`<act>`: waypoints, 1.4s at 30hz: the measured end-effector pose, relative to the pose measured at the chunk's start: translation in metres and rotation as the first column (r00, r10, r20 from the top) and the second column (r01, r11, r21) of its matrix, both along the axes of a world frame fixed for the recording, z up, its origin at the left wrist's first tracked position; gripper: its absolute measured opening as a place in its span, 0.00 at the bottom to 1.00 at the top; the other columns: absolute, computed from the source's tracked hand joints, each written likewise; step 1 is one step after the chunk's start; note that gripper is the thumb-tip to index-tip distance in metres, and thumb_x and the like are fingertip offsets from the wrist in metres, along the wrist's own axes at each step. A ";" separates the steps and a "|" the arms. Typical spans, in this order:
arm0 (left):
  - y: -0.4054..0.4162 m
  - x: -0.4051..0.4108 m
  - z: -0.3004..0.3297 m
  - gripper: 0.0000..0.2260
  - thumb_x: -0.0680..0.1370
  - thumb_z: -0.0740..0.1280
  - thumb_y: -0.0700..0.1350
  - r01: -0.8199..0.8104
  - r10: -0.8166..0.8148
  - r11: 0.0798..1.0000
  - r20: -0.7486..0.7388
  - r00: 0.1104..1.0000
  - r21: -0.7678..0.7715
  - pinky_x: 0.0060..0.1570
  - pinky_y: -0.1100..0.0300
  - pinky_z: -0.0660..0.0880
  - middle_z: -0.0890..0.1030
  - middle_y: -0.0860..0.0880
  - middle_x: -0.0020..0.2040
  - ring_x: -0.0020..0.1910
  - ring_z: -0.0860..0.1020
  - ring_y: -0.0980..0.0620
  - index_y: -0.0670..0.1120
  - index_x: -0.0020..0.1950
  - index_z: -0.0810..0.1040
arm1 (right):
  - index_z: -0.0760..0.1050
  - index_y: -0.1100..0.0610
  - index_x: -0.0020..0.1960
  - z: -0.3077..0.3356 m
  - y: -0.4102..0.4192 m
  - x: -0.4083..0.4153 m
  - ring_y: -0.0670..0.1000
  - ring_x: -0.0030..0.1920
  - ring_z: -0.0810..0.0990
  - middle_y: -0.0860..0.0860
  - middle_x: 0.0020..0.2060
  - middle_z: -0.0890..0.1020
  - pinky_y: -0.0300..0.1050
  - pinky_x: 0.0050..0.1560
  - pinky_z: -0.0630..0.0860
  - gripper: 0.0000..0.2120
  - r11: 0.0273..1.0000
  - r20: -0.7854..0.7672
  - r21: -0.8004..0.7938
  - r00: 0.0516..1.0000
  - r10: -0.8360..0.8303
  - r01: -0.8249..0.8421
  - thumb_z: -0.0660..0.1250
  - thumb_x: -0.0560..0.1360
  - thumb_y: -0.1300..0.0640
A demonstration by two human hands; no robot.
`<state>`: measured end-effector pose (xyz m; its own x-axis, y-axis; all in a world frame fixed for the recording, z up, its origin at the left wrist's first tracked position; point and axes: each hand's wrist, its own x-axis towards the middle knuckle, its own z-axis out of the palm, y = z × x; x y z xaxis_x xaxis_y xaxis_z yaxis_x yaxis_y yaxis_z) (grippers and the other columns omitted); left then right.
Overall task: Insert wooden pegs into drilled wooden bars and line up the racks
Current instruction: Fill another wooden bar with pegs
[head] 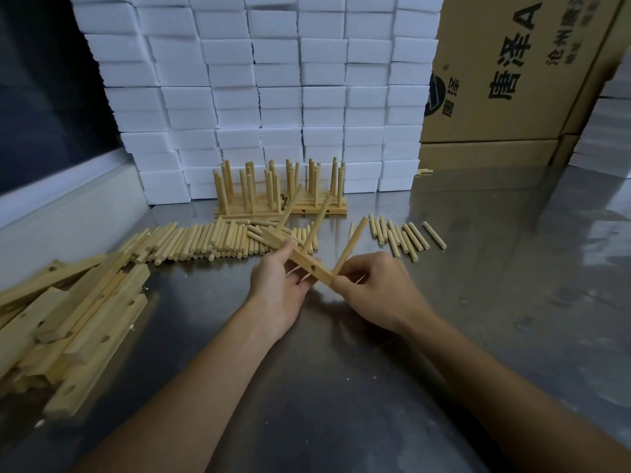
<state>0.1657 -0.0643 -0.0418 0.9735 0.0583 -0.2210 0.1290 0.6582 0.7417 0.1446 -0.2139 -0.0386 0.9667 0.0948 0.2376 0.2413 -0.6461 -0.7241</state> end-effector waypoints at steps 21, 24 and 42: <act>0.013 0.000 0.002 0.11 0.77 0.72 0.41 -0.202 0.166 0.904 0.126 0.978 0.378 0.45 0.55 0.83 0.83 0.43 0.48 0.44 0.84 0.48 0.41 0.57 0.77 | 0.84 0.56 0.51 0.001 -0.028 0.035 0.45 0.31 0.72 0.47 0.32 0.79 0.34 0.32 0.69 0.05 0.994 0.164 -0.010 0.981 -0.106 0.109 0.69 0.79 0.57; 0.025 0.005 -0.005 0.12 0.76 0.73 0.45 -0.335 0.206 0.585 0.265 0.942 0.739 0.42 0.55 0.80 0.81 0.48 0.44 0.40 0.82 0.50 0.48 0.57 0.75 | 0.85 0.56 0.52 0.006 -0.036 0.053 0.45 0.31 0.71 0.47 0.32 0.79 0.39 0.32 0.69 0.06 0.983 0.187 -0.047 0.968 -0.167 0.178 0.70 0.78 0.56; 0.021 0.019 -0.021 0.05 0.75 0.69 0.46 -0.264 -0.098 -0.025 0.260 0.961 0.964 0.41 0.56 0.68 0.72 0.56 0.29 0.36 0.73 0.56 0.52 0.40 0.76 | 0.84 0.56 0.51 0.017 -0.016 0.195 0.58 0.47 0.80 0.55 0.47 0.82 0.53 0.49 0.80 0.07 0.874 0.211 -0.403 0.957 -0.201 0.272 0.67 0.78 0.59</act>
<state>0.1848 -0.0434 -0.0632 0.9392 0.1227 0.3206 -0.1153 -0.7671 0.6311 0.3396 -0.2299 -0.0213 0.9262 -0.0064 0.3769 0.1293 -0.9338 -0.3337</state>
